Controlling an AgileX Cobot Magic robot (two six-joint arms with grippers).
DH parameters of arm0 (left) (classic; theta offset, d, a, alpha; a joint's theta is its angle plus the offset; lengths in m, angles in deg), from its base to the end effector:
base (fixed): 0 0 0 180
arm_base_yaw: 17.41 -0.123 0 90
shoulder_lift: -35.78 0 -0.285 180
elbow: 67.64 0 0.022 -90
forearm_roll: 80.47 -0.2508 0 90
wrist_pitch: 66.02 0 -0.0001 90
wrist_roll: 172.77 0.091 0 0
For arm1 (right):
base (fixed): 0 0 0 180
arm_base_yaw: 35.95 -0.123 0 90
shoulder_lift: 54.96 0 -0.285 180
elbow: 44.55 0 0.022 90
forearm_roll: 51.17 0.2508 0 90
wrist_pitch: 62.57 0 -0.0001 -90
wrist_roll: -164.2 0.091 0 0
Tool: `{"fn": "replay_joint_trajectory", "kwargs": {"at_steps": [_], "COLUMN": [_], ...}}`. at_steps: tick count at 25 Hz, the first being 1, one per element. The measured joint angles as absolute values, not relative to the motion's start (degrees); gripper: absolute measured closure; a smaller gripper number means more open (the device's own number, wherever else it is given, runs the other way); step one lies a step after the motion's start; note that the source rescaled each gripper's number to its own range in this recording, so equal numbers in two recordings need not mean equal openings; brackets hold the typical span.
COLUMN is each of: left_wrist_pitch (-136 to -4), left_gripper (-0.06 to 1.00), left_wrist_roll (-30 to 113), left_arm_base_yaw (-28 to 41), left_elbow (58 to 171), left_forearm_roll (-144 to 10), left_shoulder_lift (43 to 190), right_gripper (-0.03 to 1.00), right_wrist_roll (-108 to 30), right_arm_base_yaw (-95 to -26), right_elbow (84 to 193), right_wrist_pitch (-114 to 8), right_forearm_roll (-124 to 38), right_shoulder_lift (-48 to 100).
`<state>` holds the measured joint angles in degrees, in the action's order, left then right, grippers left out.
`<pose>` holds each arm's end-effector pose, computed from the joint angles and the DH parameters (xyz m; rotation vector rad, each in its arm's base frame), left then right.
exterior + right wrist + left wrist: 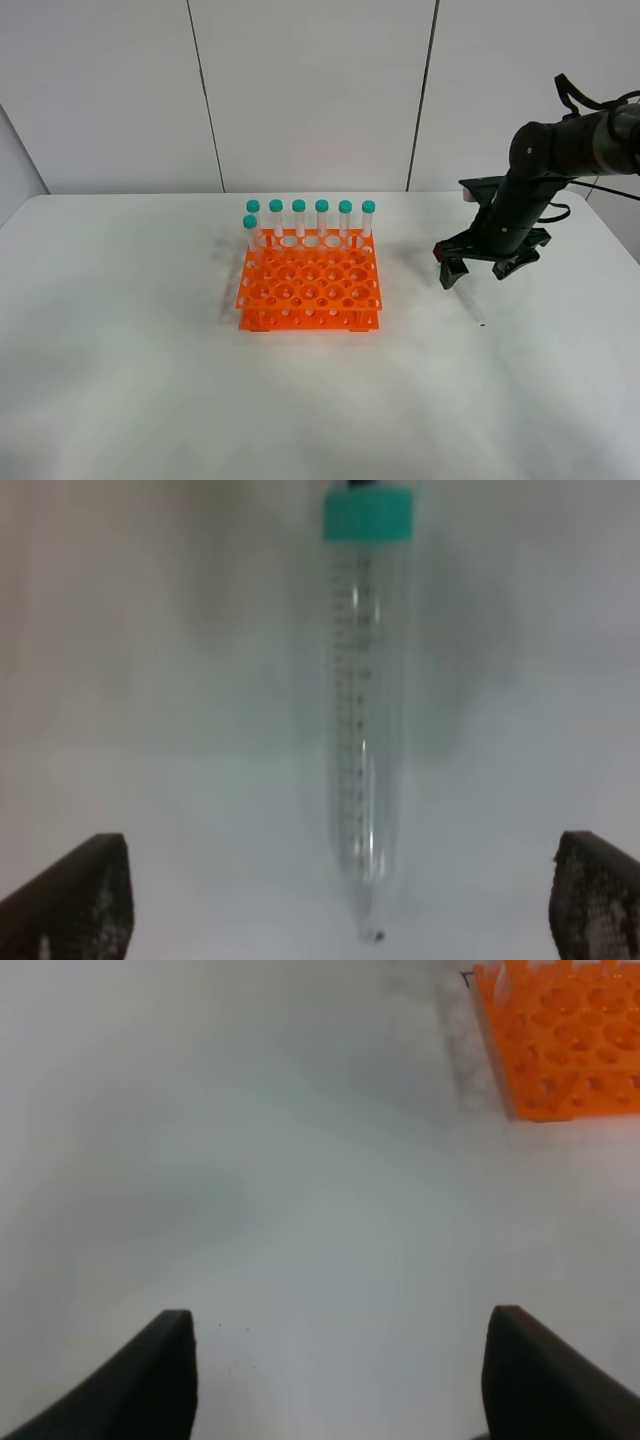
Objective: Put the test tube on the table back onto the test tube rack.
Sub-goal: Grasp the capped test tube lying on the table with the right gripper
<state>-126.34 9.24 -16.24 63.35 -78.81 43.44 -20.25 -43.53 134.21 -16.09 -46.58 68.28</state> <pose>-0.0040 -0.0022 0.2758 0.0578 2.0408 -0.0255 0.3856 0.0567 0.1478 -0.2375 2.9746 0.0996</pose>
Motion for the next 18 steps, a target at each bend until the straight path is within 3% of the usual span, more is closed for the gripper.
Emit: {"fn": "replay_joint_trajectory", "kwargs": {"at_steps": [18], "left_wrist_pitch": [-126.34], "left_gripper": [-0.06], "left_wrist_roll": [9.24], "left_arm_base_yaw": [-16.24], "left_elbow": [63.35], "left_forearm_roll": [-78.81], "left_shoulder_lift": [43.44], "right_gripper": [0.06], "right_wrist_roll": [-19.37], "right_arm_base_yaw": [-43.53], "right_elbow": [134.30], "right_wrist_pitch": [-22.23], "right_forearm_roll": [-47.21], "right_shoulder_lift": [73.96]}}
